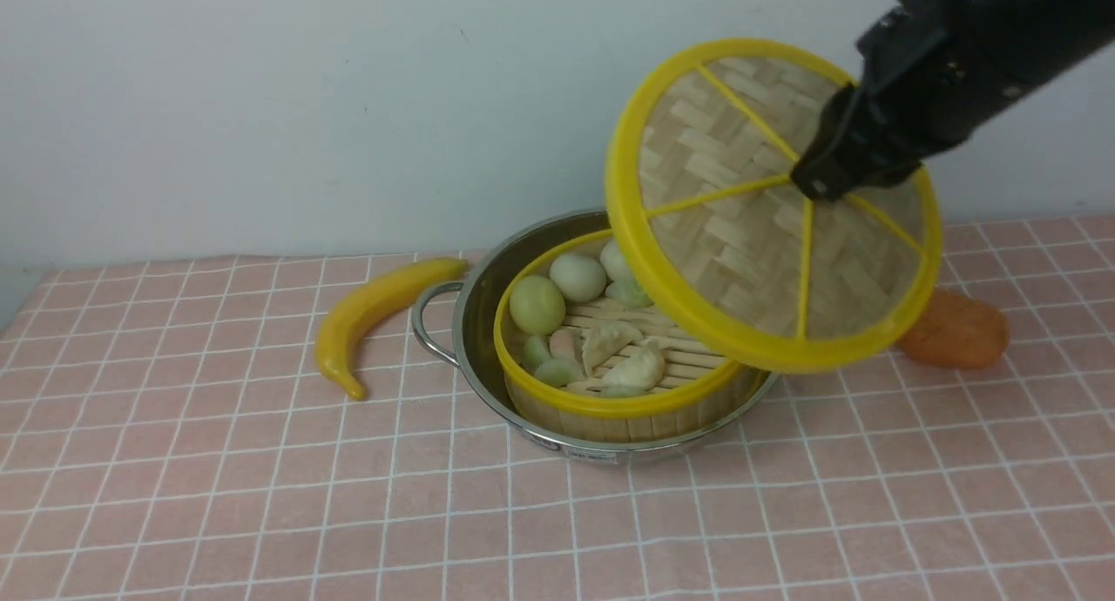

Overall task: Place the steamer in the pot on the pink tablecloth, and put the lid on the steamer.
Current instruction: 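Place the bamboo steamer lid onto the steamer basket in the pot with the right gripper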

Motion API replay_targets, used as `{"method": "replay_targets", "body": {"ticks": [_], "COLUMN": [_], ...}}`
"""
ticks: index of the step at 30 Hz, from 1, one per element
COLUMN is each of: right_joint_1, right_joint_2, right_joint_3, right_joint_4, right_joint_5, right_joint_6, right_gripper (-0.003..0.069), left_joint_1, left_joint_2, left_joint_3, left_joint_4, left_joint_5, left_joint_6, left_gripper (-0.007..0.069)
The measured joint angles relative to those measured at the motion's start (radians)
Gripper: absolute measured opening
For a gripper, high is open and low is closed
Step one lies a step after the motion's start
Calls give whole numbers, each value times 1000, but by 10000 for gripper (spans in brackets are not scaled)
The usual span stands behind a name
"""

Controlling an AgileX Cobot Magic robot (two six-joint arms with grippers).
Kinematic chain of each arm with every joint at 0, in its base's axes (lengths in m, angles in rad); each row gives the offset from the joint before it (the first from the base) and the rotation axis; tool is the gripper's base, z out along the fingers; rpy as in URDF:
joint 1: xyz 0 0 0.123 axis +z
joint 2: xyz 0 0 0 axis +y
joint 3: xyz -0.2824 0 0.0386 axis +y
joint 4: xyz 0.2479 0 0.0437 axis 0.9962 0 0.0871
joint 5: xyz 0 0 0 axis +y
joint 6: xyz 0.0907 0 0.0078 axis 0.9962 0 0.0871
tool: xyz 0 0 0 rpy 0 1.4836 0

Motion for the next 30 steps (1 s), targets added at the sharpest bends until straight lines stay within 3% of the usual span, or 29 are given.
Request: {"method": "replay_targets", "body": {"ticks": [9,22,30], "right_joint_1": [86,91,106], "right_joint_2": [325,401,400], "right_joint_3": [-350,-376,-340], "right_joint_4": [-34,-64,-48], "right_joint_5": [37,45,44], "right_joint_6": [-57,33,24], "right_gripper": [146,146,146], "left_joint_1": [0,0,0], "left_joint_2": [0,0,0], "left_joint_3": [0,0,0], "left_joint_4": [0,1,2], "left_joint_5": [0,0,0], "left_joint_6": [0,0,0], "left_gripper": [243,243,243]}}
